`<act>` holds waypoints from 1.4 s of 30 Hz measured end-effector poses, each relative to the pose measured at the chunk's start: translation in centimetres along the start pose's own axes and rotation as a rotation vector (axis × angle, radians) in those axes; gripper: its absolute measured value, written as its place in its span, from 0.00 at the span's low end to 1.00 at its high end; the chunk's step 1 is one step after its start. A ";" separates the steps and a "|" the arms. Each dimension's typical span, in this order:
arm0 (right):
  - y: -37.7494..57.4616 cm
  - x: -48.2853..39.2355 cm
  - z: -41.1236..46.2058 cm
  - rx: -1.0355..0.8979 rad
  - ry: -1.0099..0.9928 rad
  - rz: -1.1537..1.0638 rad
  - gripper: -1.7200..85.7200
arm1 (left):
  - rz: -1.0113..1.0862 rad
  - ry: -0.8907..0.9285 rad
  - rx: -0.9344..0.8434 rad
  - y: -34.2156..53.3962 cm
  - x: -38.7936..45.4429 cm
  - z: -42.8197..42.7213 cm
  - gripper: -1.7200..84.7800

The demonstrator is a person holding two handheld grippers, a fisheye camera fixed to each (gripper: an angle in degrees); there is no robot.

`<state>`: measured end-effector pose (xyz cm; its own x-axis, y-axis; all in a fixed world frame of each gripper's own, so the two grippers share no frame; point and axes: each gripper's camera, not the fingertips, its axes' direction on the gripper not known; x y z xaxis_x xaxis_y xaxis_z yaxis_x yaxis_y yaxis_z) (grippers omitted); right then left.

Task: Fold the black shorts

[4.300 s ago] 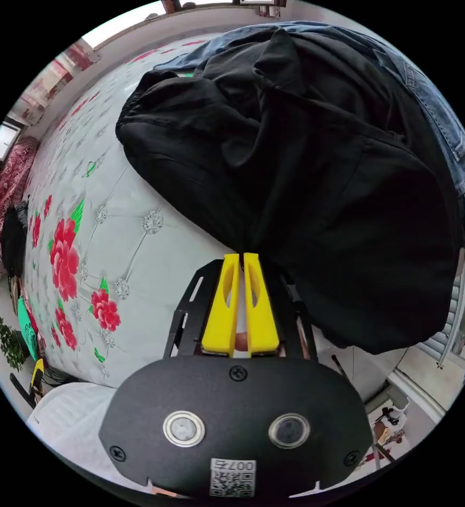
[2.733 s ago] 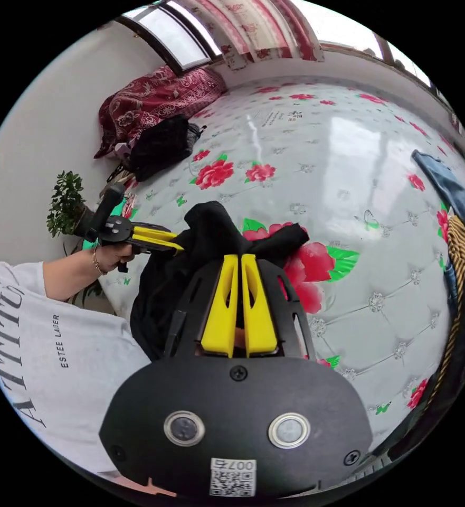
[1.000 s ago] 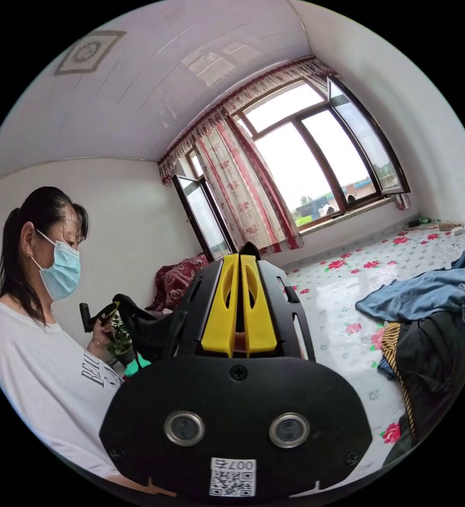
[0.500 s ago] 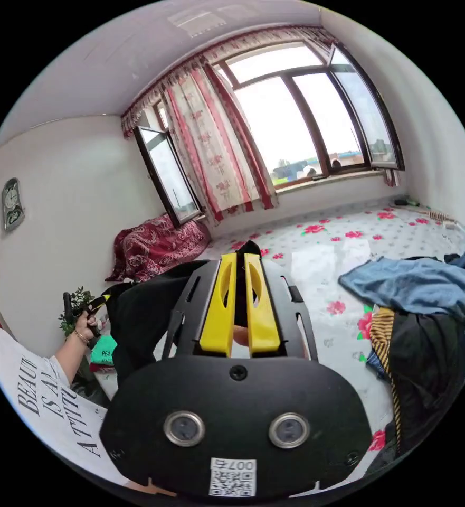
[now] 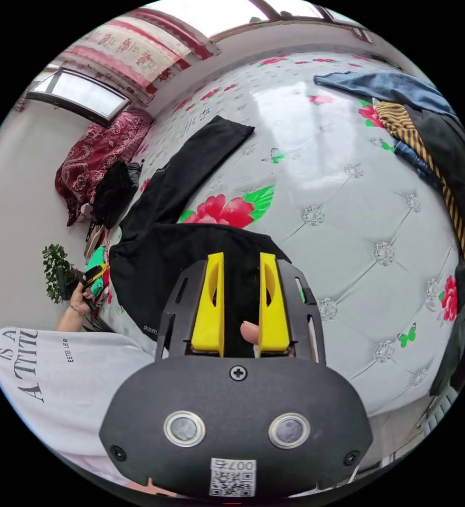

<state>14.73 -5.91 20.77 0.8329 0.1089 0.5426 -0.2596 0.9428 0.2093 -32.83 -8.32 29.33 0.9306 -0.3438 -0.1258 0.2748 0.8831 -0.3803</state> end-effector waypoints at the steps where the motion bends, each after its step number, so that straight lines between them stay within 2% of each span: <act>1: 0.0 0.2 0.1 -0.004 0.016 -0.001 0.11 | 0.008 -0.003 -0.005 -0.3 0.3 0.2 0.16; 4: 0.2 1.8 1.1 -0.028 0.064 0.026 0.12 | 0.039 -0.021 -0.044 -1.7 1.3 1.6 0.16; 7: -0.2 3.2 3.8 -0.056 0.063 0.053 0.12 | 0.045 0.047 -0.083 -3.1 2.2 2.8 0.13; 10: -2.5 3.5 7.0 -0.063 0.105 0.070 0.10 | 0.052 -0.019 -0.122 -4.6 3.7 2.8 0.12; 12: -4.2 3.3 8.4 -0.081 0.221 0.084 0.07 | 0.063 -0.068 -0.135 -5.4 4.6 1.9 0.12; 14: -5.3 2.6 8.3 -0.107 0.167 0.014 0.04 | 0.082 -0.098 -0.117 -5.5 5.0 0.5 0.12; 18: -6.6 0.5 3.2 0.073 0.214 -0.111 0.03 | 0.076 -0.087 -0.014 -3.9 3.9 -3.9 0.09; 22: -7.8 0.9 0.7 0.186 0.303 -0.044 0.04 | 0.123 -0.029 -0.043 -2.9 3.5 -5.2 0.11; 25: -7.7 1.4 1.6 0.148 0.343 -0.023 0.06 | 0.154 -0.029 -0.066 -2.7 4.1 -4.7 0.12; 28: -5.2 0.8 4.4 0.106 0.257 -0.060 0.06 | 0.162 -0.040 -0.101 -3.5 4.7 -3.1 0.14; 32: -0.5 -2.3 13.3 -0.115 0.115 -0.215 0.05 | 0.242 -0.102 -0.157 -4.7 6.1 -1.1 0.13; 34: 1.7 -3.5 17.5 -0.230 0.140 -0.280 0.04 | 0.244 -0.106 -0.207 -5.7 6.4 -1.2 0.11; 35: 3.0 -3.9 18.8 -0.214 0.219 -0.305 0.04 | 0.229 -0.088 -0.218 -6.3 6.4 -2.0 0.09; 36: 4.1 -4.0 18.5 -0.131 0.319 -0.302 0.03 | 0.221 0.012 -0.163 -6.7 6.3 -3.8 0.08; 37: 4.2 -3.6 18.9 -0.140 0.380 -0.270 0.03 | 0.226 0.081 -0.125 -6.9 6.3 -4.8 0.07; 39: 3.5 -2.7 18.7 -0.214 0.314 -0.233 0.02 | 0.229 0.246 -0.040 -7.5 6.2 -7.7 0.07; 40: 3.2 -2.7 18.7 -0.242 0.297 -0.226 0.02 | 0.226 0.248 -0.030 -7.6 6.1 -8.2 0.07; 42: 2.9 -5.8 17.0 -0.171 0.215 -0.336 0.03 | 0.204 0.156 0.019 -6.8 5.1 -9.2 0.07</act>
<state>0.81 -9.15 32.05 0.9450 -0.1670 0.2813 0.1131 0.9737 0.1980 -32.13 -19.05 22.89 0.9192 -0.2013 -0.3386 0.0907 0.9446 -0.3155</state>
